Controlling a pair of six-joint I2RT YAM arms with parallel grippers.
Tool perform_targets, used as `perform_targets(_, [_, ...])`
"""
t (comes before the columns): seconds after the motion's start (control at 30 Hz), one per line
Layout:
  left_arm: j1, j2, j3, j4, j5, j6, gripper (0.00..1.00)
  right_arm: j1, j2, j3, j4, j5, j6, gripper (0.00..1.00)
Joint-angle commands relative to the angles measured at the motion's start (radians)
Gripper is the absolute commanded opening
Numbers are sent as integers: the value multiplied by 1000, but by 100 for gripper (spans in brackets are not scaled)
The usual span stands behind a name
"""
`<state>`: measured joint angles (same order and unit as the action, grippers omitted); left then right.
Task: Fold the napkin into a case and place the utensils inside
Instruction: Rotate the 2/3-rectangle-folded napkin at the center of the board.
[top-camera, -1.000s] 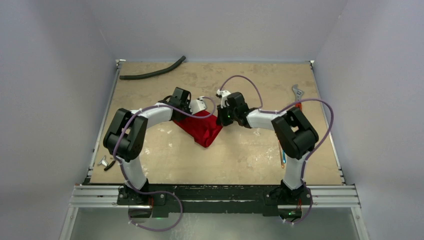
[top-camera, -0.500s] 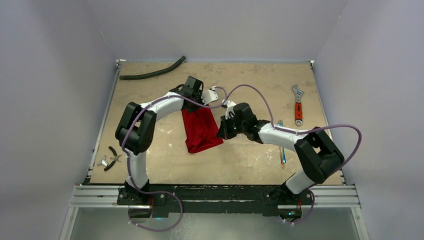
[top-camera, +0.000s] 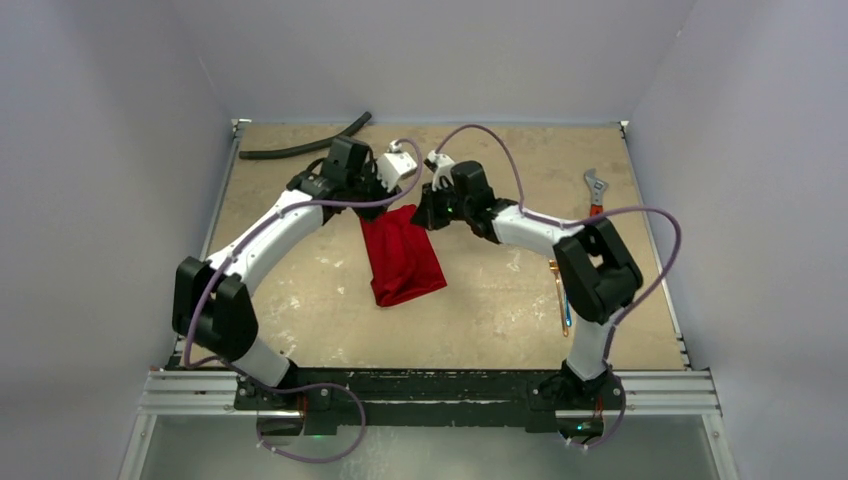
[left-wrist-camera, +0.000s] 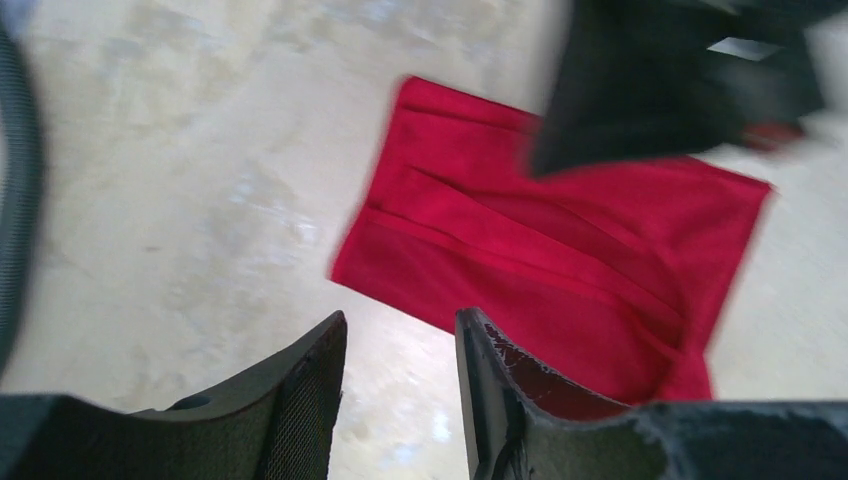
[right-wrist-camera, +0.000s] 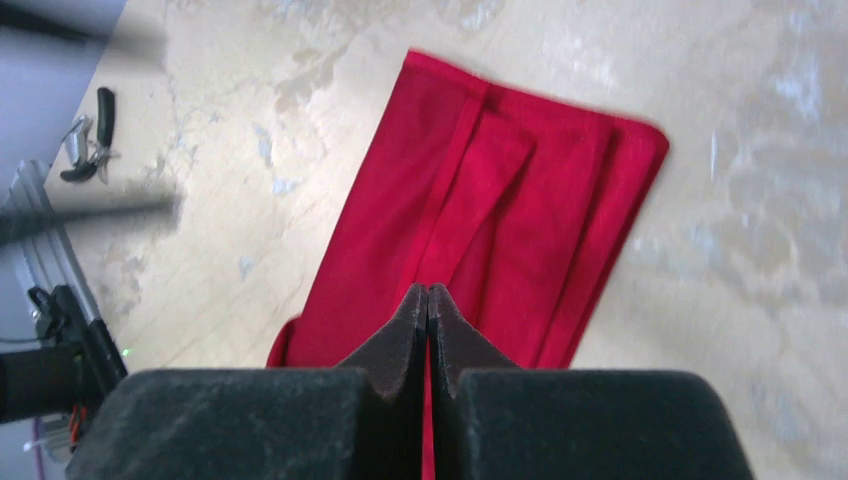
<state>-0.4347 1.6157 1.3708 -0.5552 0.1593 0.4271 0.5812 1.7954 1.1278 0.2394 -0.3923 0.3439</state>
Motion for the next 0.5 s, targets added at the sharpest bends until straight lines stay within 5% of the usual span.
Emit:
perform_targets(0.0, [-93,-76,-162,-66,83,-58,43,-2,139,169,34,-50,-46,0])
perform_targets(0.23, [-220,-7,-224,-28,100,-118,45,-2,322,315,-9,-85,-40,0])
perform_targets(0.47, [-304,126,-185,-22,19,-105,42,-34,344,248,51,-36,4,0])
